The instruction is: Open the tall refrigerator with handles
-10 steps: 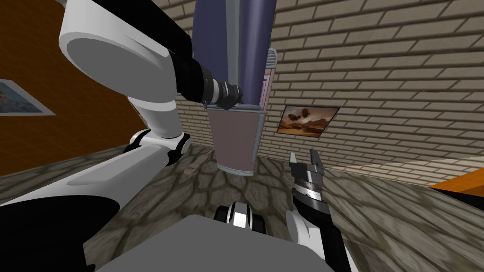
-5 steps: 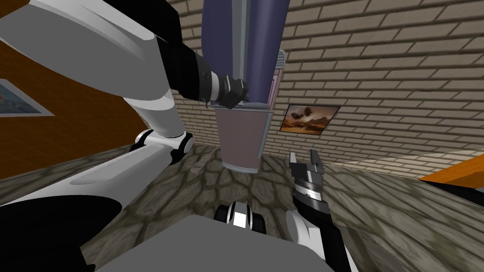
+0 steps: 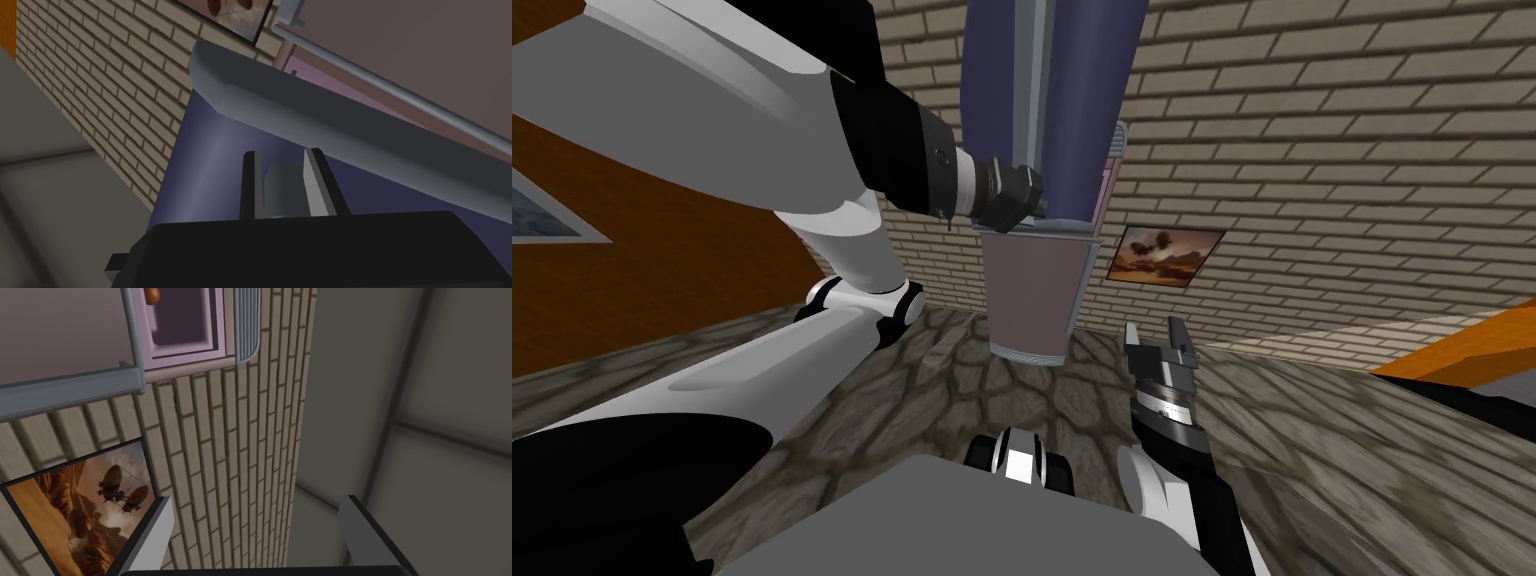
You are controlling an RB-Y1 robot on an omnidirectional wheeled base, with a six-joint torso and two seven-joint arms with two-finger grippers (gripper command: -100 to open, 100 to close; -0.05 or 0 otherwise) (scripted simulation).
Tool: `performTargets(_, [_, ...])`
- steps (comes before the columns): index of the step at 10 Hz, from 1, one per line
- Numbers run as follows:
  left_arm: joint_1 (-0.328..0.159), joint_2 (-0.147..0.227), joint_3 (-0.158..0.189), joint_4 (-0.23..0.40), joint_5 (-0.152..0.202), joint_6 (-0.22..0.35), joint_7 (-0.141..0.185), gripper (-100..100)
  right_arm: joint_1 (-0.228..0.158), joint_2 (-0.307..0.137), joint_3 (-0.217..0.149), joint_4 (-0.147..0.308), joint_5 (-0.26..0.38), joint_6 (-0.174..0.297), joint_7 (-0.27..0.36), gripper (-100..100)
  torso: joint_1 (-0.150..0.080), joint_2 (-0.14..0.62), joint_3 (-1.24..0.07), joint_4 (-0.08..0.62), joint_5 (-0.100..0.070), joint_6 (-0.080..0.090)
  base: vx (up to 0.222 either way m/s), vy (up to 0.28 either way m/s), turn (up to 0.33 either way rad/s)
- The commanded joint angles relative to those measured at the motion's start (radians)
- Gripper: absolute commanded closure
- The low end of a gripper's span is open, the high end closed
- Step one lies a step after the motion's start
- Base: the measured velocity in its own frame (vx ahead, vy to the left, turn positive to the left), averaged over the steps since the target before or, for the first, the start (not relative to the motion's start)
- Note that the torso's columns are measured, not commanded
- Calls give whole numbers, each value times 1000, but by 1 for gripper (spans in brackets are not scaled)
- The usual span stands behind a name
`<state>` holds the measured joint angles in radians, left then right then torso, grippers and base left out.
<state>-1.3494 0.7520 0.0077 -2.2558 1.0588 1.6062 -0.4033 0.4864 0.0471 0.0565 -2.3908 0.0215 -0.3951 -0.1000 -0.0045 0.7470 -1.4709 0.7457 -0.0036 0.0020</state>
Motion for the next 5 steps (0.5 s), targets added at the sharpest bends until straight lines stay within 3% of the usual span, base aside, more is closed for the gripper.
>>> performTargets(1, [-18, -18, 13, -6, 28, -21, -3, 100, 0, 0, 0, 0, 0, 0, 0, 0, 4, 0, 0, 0, 3, -2, -37, 269, -47])
performTargets(5, [-38, -50, 33, -19, 82, -44, -4, 100, 0, 0, 0, 0, 0, 0, 0, 0, 8, 0, -3, 2, 5, -3, -70, 287, -60])
